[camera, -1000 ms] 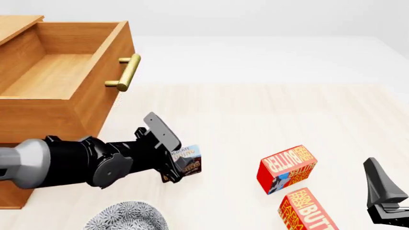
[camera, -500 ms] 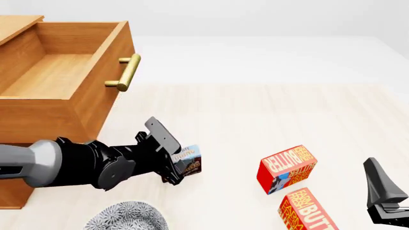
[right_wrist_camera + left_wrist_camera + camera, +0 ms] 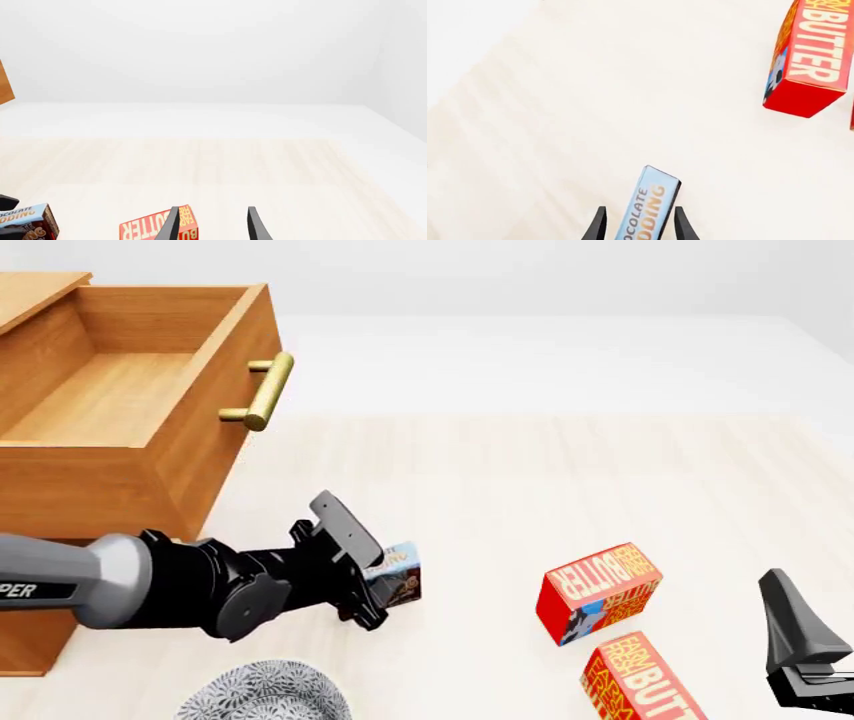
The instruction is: Put the chocolate pudding in the top drawer of the cabinet and close it.
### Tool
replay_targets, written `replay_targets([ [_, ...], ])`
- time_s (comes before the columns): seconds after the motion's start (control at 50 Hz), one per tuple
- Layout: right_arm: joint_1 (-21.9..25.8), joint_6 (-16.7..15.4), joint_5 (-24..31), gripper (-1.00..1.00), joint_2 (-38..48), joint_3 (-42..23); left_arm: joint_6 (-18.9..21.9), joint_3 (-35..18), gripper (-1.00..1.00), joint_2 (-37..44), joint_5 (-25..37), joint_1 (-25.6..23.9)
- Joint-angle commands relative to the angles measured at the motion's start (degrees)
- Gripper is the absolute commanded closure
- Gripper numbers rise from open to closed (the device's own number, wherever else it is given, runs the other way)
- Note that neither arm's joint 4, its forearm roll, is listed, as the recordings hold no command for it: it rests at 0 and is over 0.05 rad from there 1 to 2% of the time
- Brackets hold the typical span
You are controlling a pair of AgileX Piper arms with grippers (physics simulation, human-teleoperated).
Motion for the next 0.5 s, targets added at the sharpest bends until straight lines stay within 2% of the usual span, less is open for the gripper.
replay_targets([
  [0.02,0.0,0.0,0.0,-1.00,0.0,0.0,-1.5,1.5,1.00,0.2,-1.0,0.9],
  [0.08,0.0,0.0,0.0,-1.00,0.0,0.0,-3.7,1.7,1.00,-1.5,0.0,-1.9],
  [0.14,0.0,0.0,0.0,-1.00,0.0,0.0,-4.1,1.9,1.00,-3.4,1.1,-3.2],
  [0.5,0.0,0.0,0.0,-1.00,0.0,0.0,-7.7,2.5,1.00,-9.9,4.1,-7.1],
])
